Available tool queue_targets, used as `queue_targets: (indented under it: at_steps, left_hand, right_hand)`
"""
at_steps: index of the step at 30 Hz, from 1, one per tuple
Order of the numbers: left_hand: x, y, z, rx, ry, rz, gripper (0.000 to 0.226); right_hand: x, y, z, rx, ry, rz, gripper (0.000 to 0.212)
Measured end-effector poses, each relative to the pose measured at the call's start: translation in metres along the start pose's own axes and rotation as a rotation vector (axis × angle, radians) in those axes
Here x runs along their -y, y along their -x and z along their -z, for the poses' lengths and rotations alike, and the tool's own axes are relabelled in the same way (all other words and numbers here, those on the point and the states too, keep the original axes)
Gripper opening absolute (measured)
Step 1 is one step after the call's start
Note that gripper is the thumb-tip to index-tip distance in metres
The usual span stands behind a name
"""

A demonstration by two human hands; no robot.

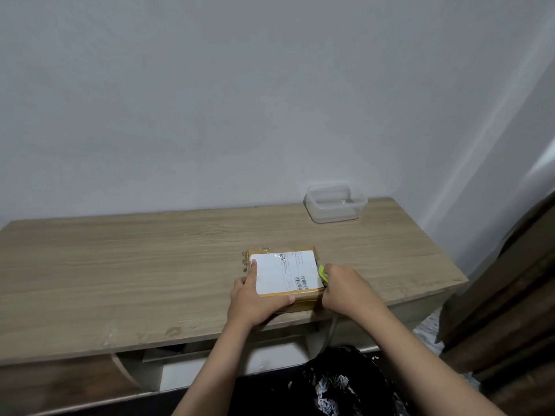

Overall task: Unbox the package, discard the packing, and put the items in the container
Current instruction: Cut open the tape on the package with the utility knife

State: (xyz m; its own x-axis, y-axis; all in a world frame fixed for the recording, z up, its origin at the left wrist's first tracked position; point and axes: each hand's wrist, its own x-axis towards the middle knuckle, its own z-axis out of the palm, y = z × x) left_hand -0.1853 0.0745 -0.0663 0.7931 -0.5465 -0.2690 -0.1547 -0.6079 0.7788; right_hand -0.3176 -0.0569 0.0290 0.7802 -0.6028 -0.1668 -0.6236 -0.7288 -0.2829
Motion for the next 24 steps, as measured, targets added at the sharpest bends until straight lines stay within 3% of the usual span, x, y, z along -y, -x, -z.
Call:
queue_targets:
  at_steps: [15,20,24]
  left_hand:
    - [0.0,0.001,0.0,-0.004,0.012,-0.013,0.126]
    - [0.001,0.0,0.0,-0.001,0.013,-0.031,0.126]
    - [0.001,-0.002,0.002,0.026,0.012,-0.039,0.13]
  right_hand:
    - [-0.002,0.03,-0.004,0.043,0.114,-0.005,0.032]
    - [-0.005,0.034,0.0,0.031,0.038,-0.047,0.03]
    - [-0.017,0.037,0.003,-0.07,-0.089,-0.066,0.038]
